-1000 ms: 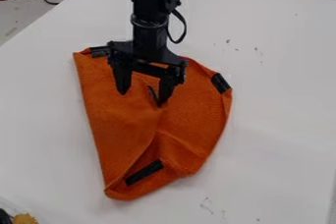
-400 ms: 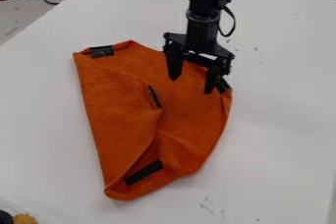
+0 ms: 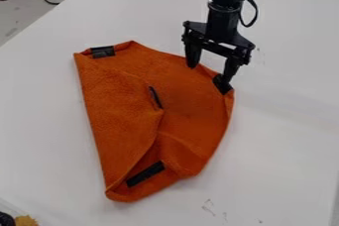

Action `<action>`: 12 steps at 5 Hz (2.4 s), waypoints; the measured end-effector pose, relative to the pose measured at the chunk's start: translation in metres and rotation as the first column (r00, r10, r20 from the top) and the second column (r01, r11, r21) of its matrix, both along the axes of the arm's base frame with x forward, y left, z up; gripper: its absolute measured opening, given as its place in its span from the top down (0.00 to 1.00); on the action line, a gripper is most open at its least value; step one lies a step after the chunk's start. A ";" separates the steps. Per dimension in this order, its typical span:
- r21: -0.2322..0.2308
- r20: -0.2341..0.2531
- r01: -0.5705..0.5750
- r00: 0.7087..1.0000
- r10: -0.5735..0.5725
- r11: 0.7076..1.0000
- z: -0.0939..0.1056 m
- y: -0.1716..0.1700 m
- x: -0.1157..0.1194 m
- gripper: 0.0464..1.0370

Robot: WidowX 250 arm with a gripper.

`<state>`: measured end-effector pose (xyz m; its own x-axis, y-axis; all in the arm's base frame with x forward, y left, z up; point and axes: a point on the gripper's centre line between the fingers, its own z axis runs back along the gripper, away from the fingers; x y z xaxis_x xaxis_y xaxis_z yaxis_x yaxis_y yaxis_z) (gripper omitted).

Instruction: The robot arm folds cloth from right to left

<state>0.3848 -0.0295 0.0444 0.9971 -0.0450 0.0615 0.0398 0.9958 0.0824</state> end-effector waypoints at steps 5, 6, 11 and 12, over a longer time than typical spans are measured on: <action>-0.119 0.021 -0.192 0.980 0.196 0.974 -0.024 0.000 0.019 0.04; -0.092 -0.040 -0.160 0.987 0.157 0.983 -0.034 -0.009 0.009 0.04; -0.058 -0.038 -0.094 0.995 0.092 0.994 -0.041 -0.022 0.015 0.82; -0.023 -0.020 -0.131 0.991 0.131 0.991 -0.033 -0.019 0.004 0.94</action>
<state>0.3893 -0.0488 0.0113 0.9953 0.0871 0.0427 -0.0896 0.9942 0.0588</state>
